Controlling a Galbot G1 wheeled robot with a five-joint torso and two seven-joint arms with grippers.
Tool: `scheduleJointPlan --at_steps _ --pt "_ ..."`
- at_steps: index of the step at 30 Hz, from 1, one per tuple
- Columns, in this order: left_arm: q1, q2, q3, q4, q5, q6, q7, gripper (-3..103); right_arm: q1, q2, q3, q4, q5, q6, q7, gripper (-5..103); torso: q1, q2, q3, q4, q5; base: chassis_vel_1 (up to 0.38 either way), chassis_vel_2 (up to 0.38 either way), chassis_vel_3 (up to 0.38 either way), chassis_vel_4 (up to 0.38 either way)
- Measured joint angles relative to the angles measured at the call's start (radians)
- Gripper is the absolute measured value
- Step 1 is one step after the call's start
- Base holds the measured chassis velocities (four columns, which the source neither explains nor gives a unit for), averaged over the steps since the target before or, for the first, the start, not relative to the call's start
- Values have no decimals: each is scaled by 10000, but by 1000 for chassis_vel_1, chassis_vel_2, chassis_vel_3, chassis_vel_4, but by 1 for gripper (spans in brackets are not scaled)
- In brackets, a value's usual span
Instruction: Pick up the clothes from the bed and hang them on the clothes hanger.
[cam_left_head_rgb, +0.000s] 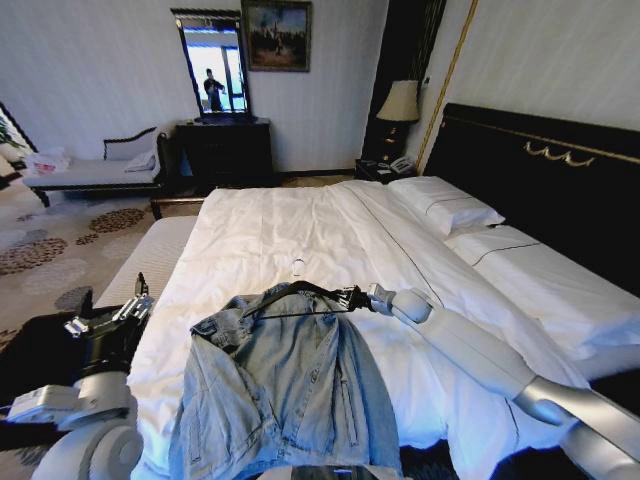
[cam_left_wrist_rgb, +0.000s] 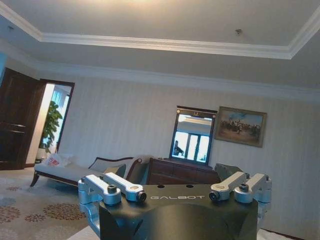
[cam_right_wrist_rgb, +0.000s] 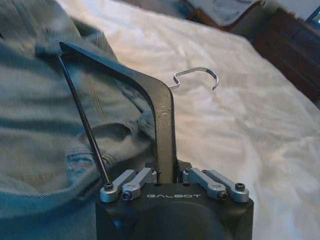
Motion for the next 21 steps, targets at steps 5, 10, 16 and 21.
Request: scheduleJointPlan --at_steps 5,10,16,21 --pt "-30 3 -63 52 -58 -12 0 100 288 21 -188 -90 -345 -419 -122 18 0 1 0 0 -2 0 0 0 0" --pt "-82 0 -49 112 -61 -14 1 100 713 267 -629 -209 -697 -564 -224 18 -1 0 -1 -1 -2 0 0 0 0" --pt "-109 16 -190 229 -168 -24 8 100 1428 735 -1494 -459 -529 -587 133 18 0 0 0 2 -2 0 0 0 0" --pt "-141 58 -436 336 -362 -39 14 100 1929 1137 -2203 -728 40 -512 766 18 0 1 -1 1 -4 0 0 0 0"
